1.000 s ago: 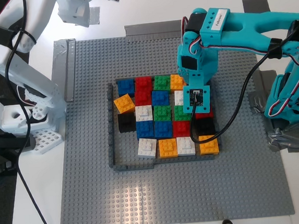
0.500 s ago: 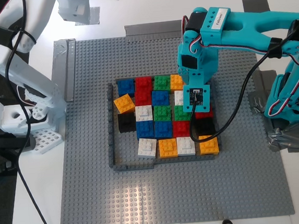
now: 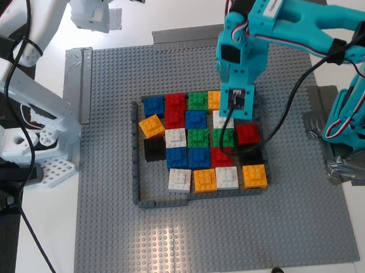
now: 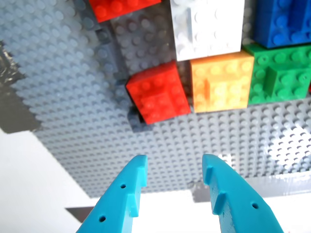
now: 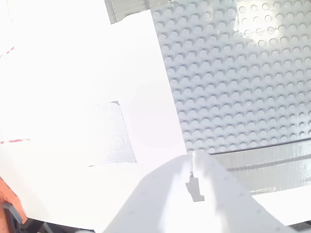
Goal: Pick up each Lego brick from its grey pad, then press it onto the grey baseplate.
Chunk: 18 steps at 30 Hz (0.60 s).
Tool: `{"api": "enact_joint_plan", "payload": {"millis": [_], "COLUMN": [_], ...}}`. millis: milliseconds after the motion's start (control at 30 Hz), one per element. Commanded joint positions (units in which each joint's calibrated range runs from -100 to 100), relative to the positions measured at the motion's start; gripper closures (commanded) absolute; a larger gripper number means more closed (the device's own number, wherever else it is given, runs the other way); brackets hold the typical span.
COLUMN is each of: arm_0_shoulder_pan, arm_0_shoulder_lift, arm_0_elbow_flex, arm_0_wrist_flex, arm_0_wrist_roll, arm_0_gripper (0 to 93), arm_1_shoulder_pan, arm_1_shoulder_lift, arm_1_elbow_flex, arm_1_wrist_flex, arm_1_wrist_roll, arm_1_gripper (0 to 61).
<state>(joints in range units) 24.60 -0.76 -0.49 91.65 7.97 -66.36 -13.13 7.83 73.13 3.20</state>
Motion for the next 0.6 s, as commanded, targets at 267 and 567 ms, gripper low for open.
{"api": "enact_joint_plan", "payload": {"millis": [267,567], "arm_0_shoulder_pan": [29.6,50.8], "arm_0_shoulder_lift": [-0.6,-1.1], "arm_0_elbow_flex": [-28.3,-18.7], "arm_0_wrist_flex": [8.3,2.0], "arm_0_wrist_roll": [-0.2,-0.2], "arm_0_gripper": [92.7,92.7], "arm_1_shoulder_pan": [0.2,0.2], "arm_1_shoulder_lift": [-4.6,-4.6], "arm_1_elbow_flex": [-1.5,-1.5], "arm_1_wrist_flex": [0.8,1.0], "arm_1_wrist_roll": [-0.1,-0.1], "arm_1_gripper": [61.3,61.3]}}
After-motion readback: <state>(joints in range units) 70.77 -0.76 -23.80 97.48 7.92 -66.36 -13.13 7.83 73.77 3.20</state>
